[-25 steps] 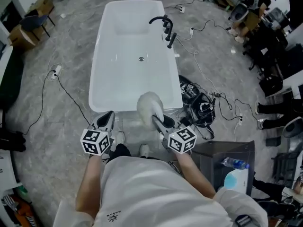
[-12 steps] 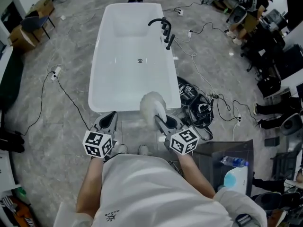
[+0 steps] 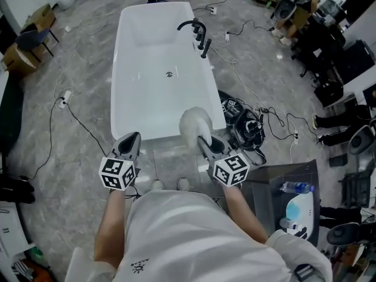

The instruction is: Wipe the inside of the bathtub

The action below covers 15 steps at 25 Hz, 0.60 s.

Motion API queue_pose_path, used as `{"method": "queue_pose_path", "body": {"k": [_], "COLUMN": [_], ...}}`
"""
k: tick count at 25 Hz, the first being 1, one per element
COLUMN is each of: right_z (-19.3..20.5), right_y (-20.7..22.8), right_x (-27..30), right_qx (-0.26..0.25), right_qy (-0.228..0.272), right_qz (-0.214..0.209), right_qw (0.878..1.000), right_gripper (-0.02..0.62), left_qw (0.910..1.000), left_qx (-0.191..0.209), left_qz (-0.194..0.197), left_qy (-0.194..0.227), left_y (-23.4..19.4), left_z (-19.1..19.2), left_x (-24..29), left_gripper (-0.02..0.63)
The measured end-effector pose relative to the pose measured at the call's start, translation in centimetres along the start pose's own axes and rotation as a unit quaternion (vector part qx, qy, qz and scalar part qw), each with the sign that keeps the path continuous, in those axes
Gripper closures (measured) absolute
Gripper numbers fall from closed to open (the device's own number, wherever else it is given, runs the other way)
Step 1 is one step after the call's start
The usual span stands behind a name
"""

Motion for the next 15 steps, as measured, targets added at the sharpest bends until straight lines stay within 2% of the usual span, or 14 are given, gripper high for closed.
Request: {"method": "queue_pose_path", "body": {"k": [15], "right_z": [0.2], "right_y": [-1.4], "right_x": [0.1], "right_qx": [-0.005], "right_qy": [-0.008], "right_qz": [0.008], "right_qw": [1.0], "right_gripper": [0.502], "left_qw": [0.9999], "left_qx": [-0.011], "left_qz": [0.009], "left_qy": [-0.003], "left_y": [-0.9], "left_z": [1.0], "left_x": [-0.7], "left_gripper": [0.595]}}
Point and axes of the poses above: the fingertips, and each gripper's own axes: x forward along the fingers, y to its right, z out of its underside, the point moved 9 cm from there along -x, backward along the fingers, and after that the axes turned 7 degrees about y, right-handed, at the moved point
